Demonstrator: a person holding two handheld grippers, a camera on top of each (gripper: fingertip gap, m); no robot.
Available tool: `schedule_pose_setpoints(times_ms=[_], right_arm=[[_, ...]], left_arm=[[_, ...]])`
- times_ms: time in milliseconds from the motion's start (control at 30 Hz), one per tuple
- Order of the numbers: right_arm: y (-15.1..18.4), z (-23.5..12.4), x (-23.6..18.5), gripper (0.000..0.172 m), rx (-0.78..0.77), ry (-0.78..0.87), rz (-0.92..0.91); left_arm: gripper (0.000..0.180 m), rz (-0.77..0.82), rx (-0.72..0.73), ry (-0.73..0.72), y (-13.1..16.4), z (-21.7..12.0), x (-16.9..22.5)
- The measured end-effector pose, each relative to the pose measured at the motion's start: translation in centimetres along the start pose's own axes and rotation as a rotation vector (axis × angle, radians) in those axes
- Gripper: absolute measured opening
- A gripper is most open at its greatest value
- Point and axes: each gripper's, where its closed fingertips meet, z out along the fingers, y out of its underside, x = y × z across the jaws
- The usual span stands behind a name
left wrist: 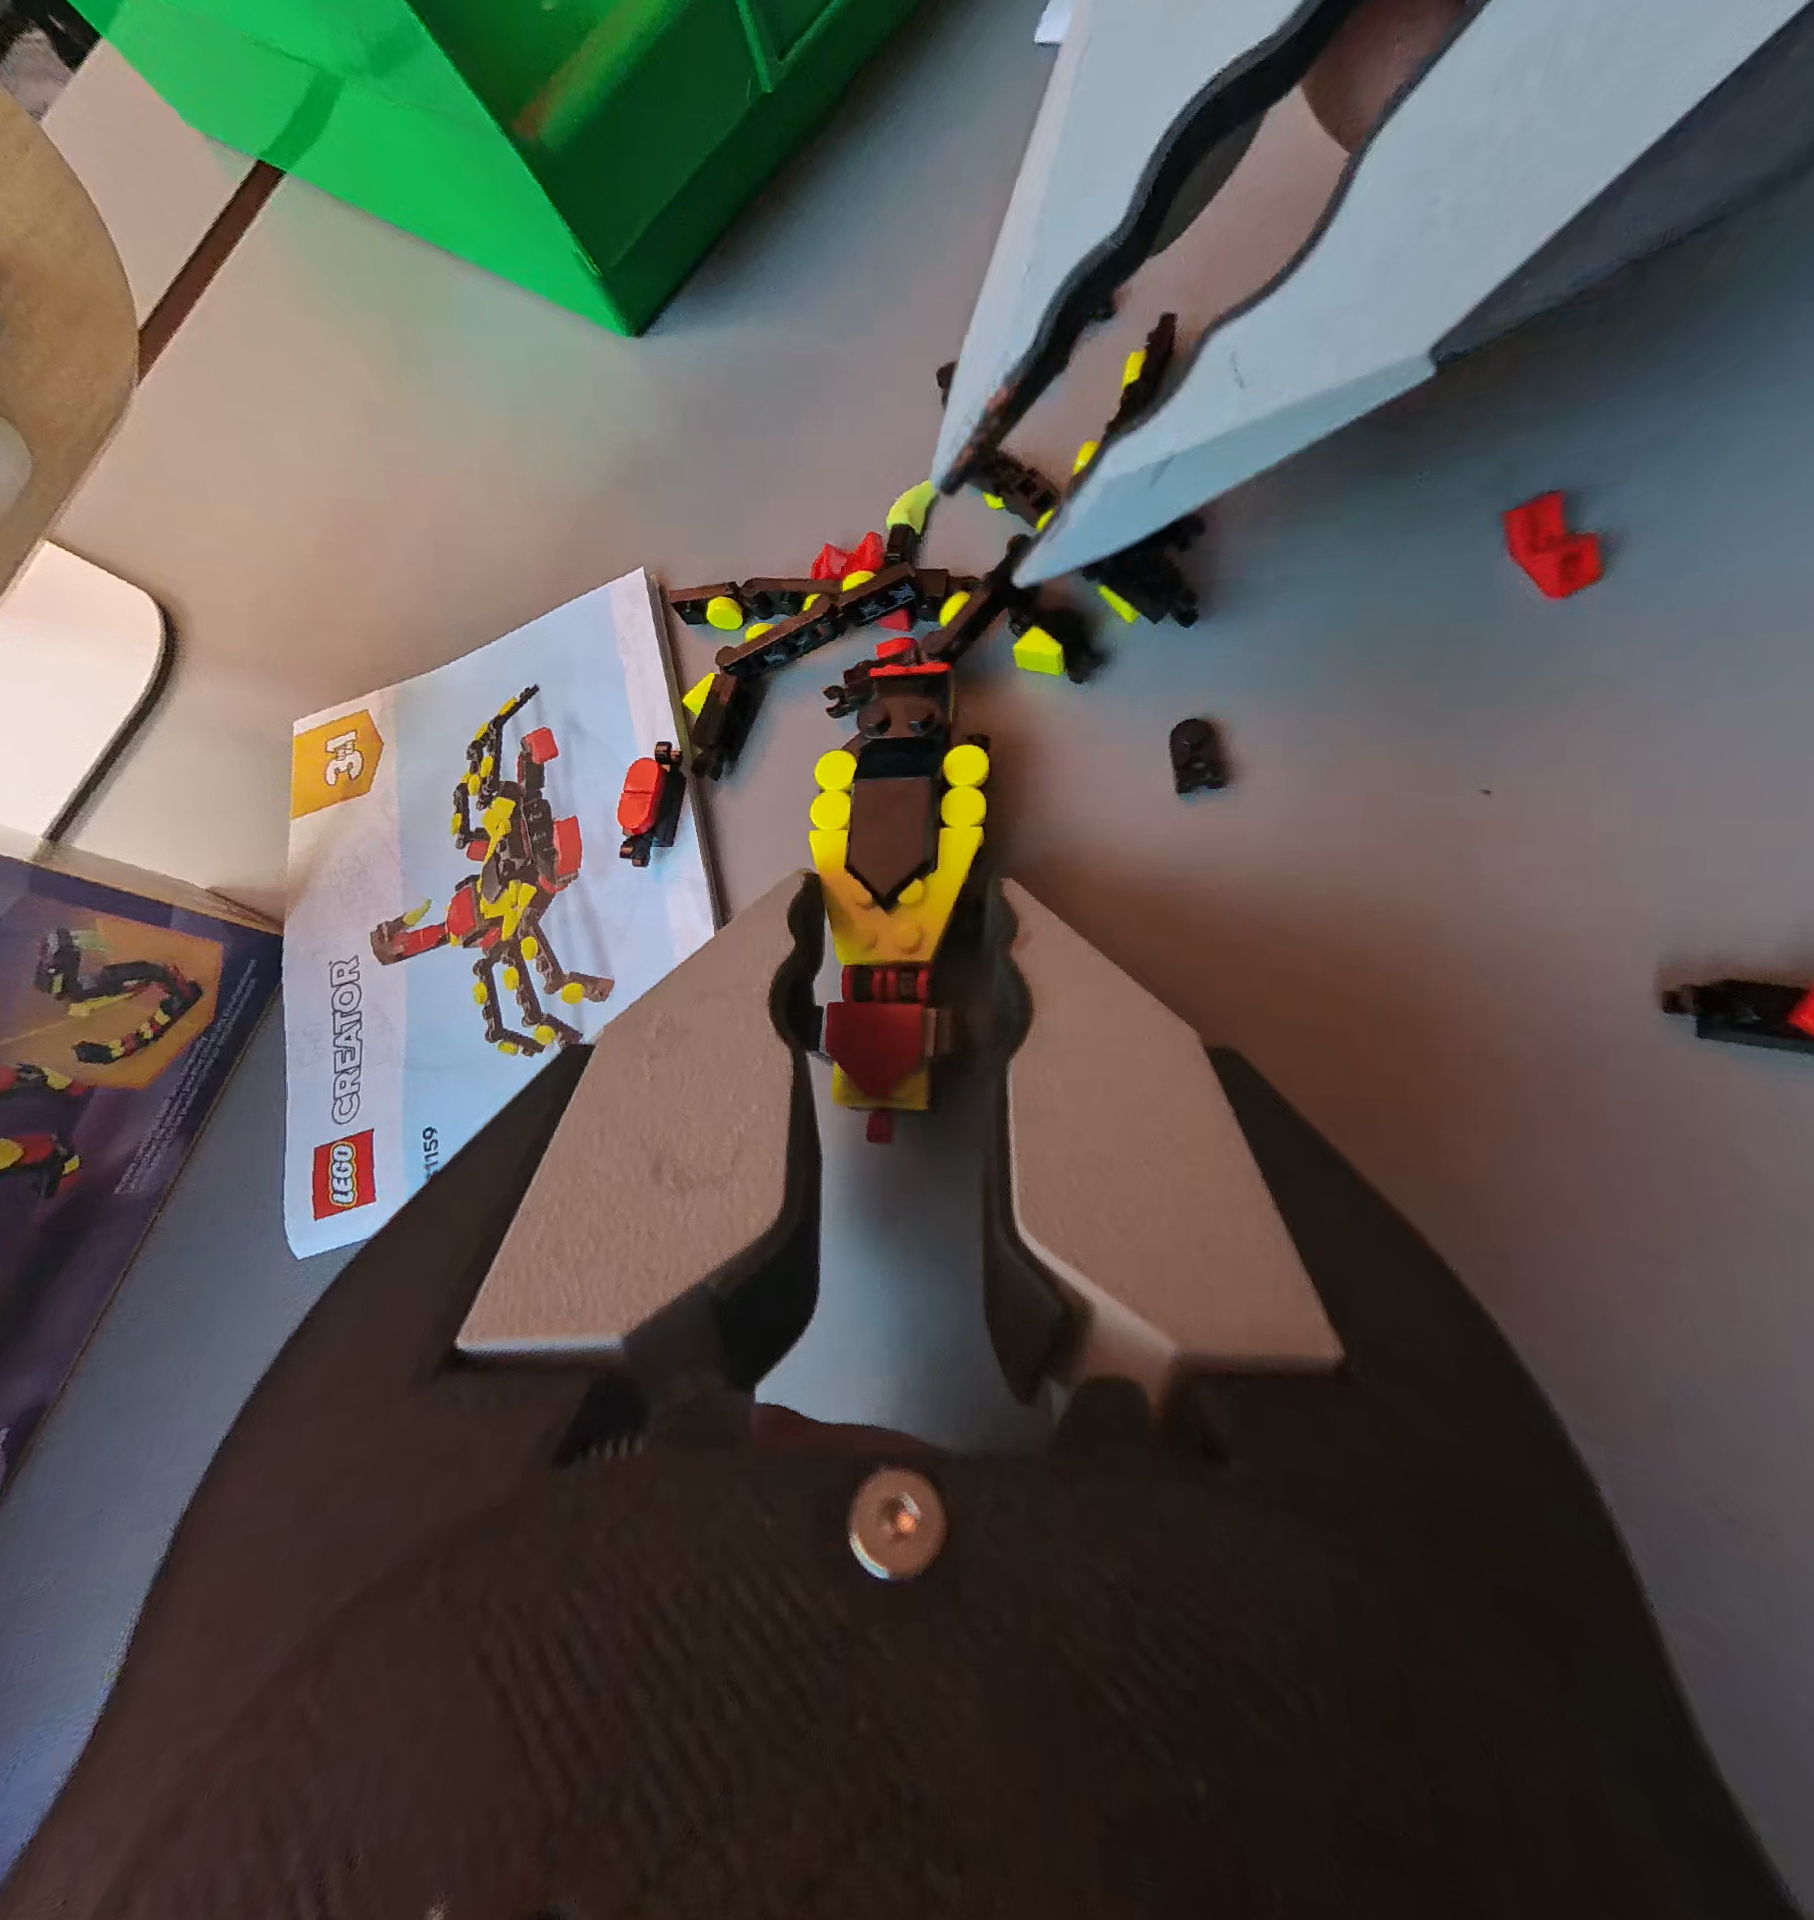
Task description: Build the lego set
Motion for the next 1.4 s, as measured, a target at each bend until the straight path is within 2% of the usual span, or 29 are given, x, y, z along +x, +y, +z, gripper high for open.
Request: schedule_pose_setpoints(times_ms=[33, 100, 133, 200, 300, 467, 600, 667, 767, 833, 900, 1067, 1200, 1300, 1400], right_arm=[[0.2, 0.1, 0.0, 0.015, -0.009, -0.009, -0.002], [1.0, 0.5, -0.4, 0.013, -0.067, -0.05, 0.011], [1.5, 0.8, -0.2, 0.005, -0.104, -0.039, 0.021], [2.1, 1.1, 0.0, 0.011, -0.15, -0.015, 0.012], [2.1, 1.1, 0.2, 0.006, -0.159, 0.045, -0.046], [0.2, -0.4, 1.0, 0.005, -0.026, 0.175, -0.084], [-1.5, -2.6, 0.7, 0.005, 0.102, 0.224, -0.031], [-2.3, -3.8, 0.3, 0.005, 0.15, 0.264, -0.073], [-3.5, -5.0, -0.4, 0.005, 0.181, 0.346, -0.208], [-4.2, -5.2, -1.4, 0.005, 0.205, 0.358, -0.278], [-4.5, -4.9, -2.1, 0.005, 0.209, 0.352, -0.32], [-3.5, -3.6, -4.2, 0.005, 0.172, 0.251, -0.379], [-3.5, -3.3, -5.1, 0.005, 0.161, 0.236, -0.439], [-3.2, -3.1, -5.2, 0.005, 0.142, 0.266, -0.493], [-3.4, -3.6, -4.7, 0.004, 0.15, 0.313, -0.487]], left_arm=[[0.028, -0.014, -0.002, 0.007, 0.0, 0.0, -0.1], [0.028, -0.03, -0.006, 0.014, 0.2, -0.1, -0.1], [0.028, -0.037, -0.009, 0.016, 0.3, -0.2, 0.0], [0.028, -0.047, -0.016, 0.011, 0.3, -0.3, 0.0], [0.028, -0.026, -0.011, 0.0, 0.3, -0.3, 0.0], [0.033, -0.001, 0.016, -0.12, 0.6, -1.3, -1.6], [0.03, -0.039, 0.181, -0.19, -1.2, -3.3, -2.4], [0.028, -0.025, 0.286, -0.234, -2.5, -4.4, -2.5], [0.027, 0.09, 0.373, -0.285, -3.7, -5.3, -1.2], [0.02, 0.175, 0.39, -0.305, -4.3, -5.2, 0.0], [0.029, 0.257, 0.368, -0.231, -4.6, -4.2, 2.2], [0.047, 0.403, 0.302, -0.311, -4.4, -2.7, 3.0], [0.024, 0.597, 0.318, -0.374, -4.4, -2.5, 4.4], [0.007, 0.638, 0.297, -0.368, -4.4, -1.9, 5.0], [0.004, 0.645, 0.307, -0.395, -4.9, -2.0, 5.0]])
